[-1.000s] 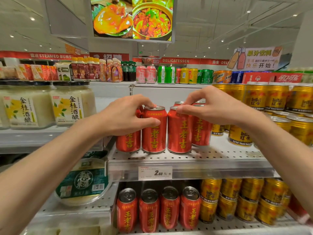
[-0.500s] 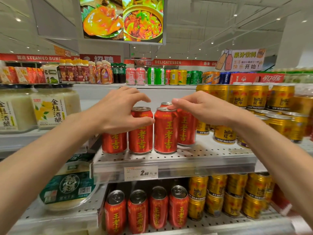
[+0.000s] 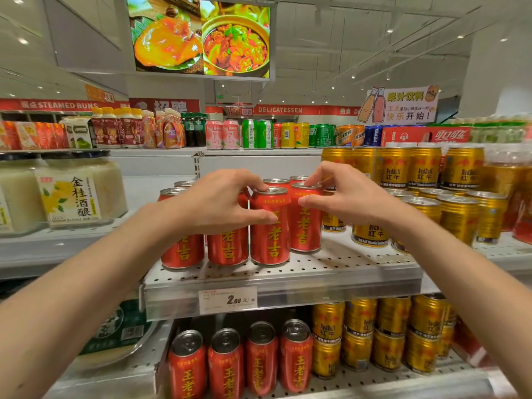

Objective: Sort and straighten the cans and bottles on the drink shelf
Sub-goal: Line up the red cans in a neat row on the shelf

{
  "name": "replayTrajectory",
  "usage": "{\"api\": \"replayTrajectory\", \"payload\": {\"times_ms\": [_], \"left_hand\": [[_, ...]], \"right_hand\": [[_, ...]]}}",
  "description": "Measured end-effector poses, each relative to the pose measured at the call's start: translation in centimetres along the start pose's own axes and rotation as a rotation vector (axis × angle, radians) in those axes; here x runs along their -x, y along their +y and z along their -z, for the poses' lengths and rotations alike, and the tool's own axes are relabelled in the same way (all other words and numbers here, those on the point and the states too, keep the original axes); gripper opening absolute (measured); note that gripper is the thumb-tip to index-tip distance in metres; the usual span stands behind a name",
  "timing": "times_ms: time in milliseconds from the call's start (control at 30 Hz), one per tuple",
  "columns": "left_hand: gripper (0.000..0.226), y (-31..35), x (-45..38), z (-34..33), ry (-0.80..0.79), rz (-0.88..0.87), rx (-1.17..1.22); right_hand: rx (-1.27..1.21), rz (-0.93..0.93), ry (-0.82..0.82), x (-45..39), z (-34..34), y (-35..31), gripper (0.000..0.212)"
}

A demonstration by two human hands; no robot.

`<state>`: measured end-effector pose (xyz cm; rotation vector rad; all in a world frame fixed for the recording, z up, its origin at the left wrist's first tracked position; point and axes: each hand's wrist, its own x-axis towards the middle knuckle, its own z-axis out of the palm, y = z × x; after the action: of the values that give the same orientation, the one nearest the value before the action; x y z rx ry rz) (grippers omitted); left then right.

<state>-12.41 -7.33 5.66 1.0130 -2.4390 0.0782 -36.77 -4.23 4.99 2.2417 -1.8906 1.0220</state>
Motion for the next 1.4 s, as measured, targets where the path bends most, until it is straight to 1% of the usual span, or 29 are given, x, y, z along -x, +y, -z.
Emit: {"api": "replayTrajectory", "payload": {"times_ms": [133, 267, 433, 600, 700, 800, 867, 1000, 1067, 1167, 1300, 1400], "left_hand": [[0.068, -0.2, 0.1, -0.2, 0.012, -0.005, 0.017], [0.067, -0.2, 0.0, -0.4, 0.025, -0.018, 0.016], [0.07, -0.3, 0.1, -0.5, 0.017, -0.025, 0.014], [0.072, -0.2, 0.6, -0.2, -0.015, -0.043, -0.091], [0.072, -0.2, 1.3, 0.2, -0.042, -0.045, -0.131], [0.064, -0.7, 2.2, 1.6, 0.025, -0.025, -0.102], [0.055, -1.8, 2.7, 3.0, 0.077, 0.006, -0.087], [0.043, -5.1, 2.8, 5.8, 0.119, 0.165, -0.037], [0.041, -6.4, 2.3, 6.4, 0.08, 0.253, -0.021], [0.041, -7.6, 1.1, 6.4, 0.012, 0.324, 0.009], [0.041, -8.2, -1.0, 5.3, -0.085, 0.387, 0.07], [0.037, -8.6, -1.6, 4.7, -0.101, 0.438, 0.154]], "right_hand": [[-0.091, 0.032, -0.105, 0.5, 1.5, 0.3, 0.033], [-0.083, 0.077, -0.151, 1.2, 2.1, 0.2, 0.032], [-0.069, 0.097, -0.11, 1.7, 1.5, 0.5, 0.035], [-0.012, 0.091, -0.101, 1.5, 1.8, -0.4, 0.031], [0.013, 0.11, -0.016, 1.1, 1.4, -1.3, 0.03], [0.01, 0.169, 0.054, 0.6, 0.7, -2.8, 0.03], [0.022, 0.222, 0.055, 0.1, 0.0, -4.0, 0.031], [0.064, 0.28, -0.007, -0.8, -1.8, -5.5, 0.038], [0.047, 0.276, -0.009, -1.0, -2.3, -5.4, 0.044], [0.017, 0.266, -0.022, -1.2, -2.2, -5.1, 0.051], [0.004, 0.265, -0.031, -1.3, -2.2, -4.9, 0.042], [-0.012, 0.27, -0.017, -1.3, -2.4, -4.8, 0.039]]}}
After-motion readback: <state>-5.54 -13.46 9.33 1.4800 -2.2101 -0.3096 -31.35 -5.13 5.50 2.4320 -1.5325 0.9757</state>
